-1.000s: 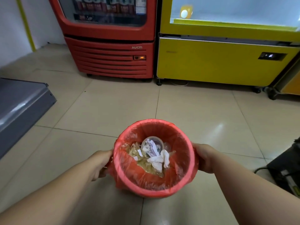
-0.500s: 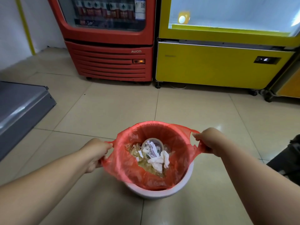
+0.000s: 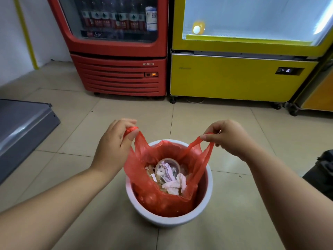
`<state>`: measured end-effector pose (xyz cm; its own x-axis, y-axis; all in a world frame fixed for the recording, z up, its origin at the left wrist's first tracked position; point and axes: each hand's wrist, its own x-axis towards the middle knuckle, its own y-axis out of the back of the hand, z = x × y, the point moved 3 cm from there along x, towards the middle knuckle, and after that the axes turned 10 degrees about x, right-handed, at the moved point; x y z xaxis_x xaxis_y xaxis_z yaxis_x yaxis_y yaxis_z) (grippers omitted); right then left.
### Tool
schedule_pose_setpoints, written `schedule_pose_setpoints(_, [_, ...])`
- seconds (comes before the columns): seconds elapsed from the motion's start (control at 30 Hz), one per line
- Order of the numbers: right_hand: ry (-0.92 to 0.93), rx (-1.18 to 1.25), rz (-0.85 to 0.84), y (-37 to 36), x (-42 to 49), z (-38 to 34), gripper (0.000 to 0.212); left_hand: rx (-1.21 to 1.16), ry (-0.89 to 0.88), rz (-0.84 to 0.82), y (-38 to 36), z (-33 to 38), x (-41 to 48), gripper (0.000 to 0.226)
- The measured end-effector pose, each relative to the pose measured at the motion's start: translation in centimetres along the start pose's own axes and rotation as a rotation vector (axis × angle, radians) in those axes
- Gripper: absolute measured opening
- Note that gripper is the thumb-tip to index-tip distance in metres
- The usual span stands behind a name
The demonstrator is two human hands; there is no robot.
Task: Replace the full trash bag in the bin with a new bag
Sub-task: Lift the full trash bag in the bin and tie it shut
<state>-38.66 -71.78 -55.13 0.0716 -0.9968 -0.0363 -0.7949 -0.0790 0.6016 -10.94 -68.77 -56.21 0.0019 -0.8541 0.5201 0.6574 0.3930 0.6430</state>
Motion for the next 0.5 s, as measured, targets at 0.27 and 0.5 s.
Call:
schedule_pose_setpoints(0.27, [-0.015,0.317,0.05,-1.4,1.5,-2.8,0.022,-0.731,0.507,-0.199,-6.8,1.5,0.7,0.026])
schedule_pose_setpoints(0.5, [-0.023,0.462,0.087,-3.0,2.7,-3.2,0.016,-0.472,0.315,-0.538,-9.4,4.1,1.0,0.073])
